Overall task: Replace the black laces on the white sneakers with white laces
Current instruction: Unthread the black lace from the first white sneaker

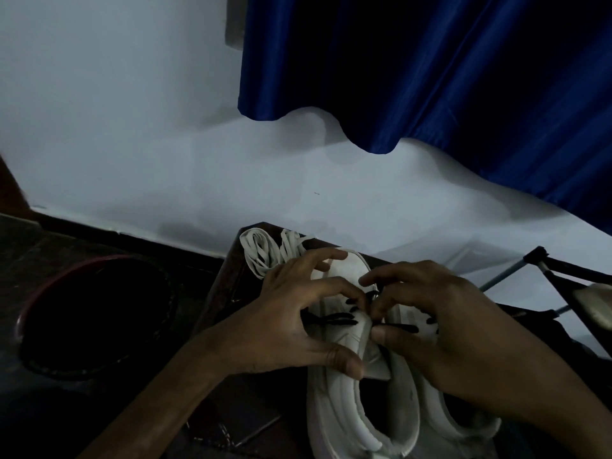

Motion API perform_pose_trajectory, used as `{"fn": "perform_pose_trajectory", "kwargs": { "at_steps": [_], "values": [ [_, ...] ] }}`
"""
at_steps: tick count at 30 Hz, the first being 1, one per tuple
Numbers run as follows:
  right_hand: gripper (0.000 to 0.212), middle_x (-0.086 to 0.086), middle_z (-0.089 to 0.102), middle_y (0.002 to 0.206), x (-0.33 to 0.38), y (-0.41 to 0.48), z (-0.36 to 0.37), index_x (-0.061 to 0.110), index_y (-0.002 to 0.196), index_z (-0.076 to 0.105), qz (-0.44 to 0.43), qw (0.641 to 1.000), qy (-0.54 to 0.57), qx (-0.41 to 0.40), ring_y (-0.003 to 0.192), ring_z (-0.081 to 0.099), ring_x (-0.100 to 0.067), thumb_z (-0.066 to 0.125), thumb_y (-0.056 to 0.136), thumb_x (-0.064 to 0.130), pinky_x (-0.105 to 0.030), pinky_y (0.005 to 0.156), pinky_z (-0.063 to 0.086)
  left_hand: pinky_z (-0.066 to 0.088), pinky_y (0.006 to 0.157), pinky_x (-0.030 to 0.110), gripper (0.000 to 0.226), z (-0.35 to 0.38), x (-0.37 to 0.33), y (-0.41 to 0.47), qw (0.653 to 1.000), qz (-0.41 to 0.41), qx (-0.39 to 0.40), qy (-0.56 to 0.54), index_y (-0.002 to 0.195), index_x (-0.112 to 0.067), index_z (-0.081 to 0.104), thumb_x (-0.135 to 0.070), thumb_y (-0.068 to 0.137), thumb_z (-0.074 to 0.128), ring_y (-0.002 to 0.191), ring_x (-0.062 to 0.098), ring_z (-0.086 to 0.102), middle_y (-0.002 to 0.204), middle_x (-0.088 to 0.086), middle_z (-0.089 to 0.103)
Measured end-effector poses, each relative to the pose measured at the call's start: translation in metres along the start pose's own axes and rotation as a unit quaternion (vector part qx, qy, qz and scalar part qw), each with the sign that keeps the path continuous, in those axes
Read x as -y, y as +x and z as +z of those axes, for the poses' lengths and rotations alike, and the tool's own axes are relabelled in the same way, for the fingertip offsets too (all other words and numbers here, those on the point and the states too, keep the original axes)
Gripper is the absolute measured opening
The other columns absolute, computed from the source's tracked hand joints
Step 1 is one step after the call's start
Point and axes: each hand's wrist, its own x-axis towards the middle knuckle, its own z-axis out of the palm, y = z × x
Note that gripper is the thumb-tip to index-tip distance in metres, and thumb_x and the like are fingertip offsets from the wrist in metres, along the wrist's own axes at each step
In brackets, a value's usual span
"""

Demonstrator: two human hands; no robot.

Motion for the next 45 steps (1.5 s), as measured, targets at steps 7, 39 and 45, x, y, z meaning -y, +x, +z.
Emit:
{"fn": "perform_pose_trajectory", "kwargs": {
  "at_steps": [7,39,45],
  "values": [
    [0.016,0.001,0.066,0.109,-0.029,-0.003,-0.03,0.009,0.069,0.064,0.082,0.903,0.416,-0.071,0.112,0.061,-0.019,0.068,0.072,0.024,-0.042,0.103,0.045,0.016,0.119,0.049,0.058,0.001,0.001,-0.001,1.0,0.004,0.002,0.029,0.116,-0.053,0.059,-0.057,0.064,0.083,0.144,-0.001,0.01,0.151,-0.03,0.014],
    [0.014,0.036,0.044,0.131,0.001,-0.002,-0.011,0.044,0.096,0.066,0.032,0.999,0.041,0.013,0.124,0.036,0.013,0.064,0.083,0.048,-0.015,0.101,0.035,0.021,0.118,0.052,0.061,0.003,0.005,0.001,1.0,0.008,-0.014,0.017,0.116,-0.05,0.061,-0.061,0.06,0.082,0.147,0.011,0.015,0.155,-0.025,0.014],
    [0.005,0.034,0.051,0.126,0.003,-0.001,-0.008,0.042,0.089,0.066,0.056,0.998,-0.001,0.009,0.119,0.04,0.008,0.064,0.086,0.044,-0.034,0.101,0.041,0.024,0.117,0.051,0.059,0.005,0.006,0.001,1.0,-0.001,-0.003,0.001,0.115,-0.052,0.061,-0.057,0.06,0.084,0.146,0.009,0.013,0.156,-0.026,0.012]
  ]
}}
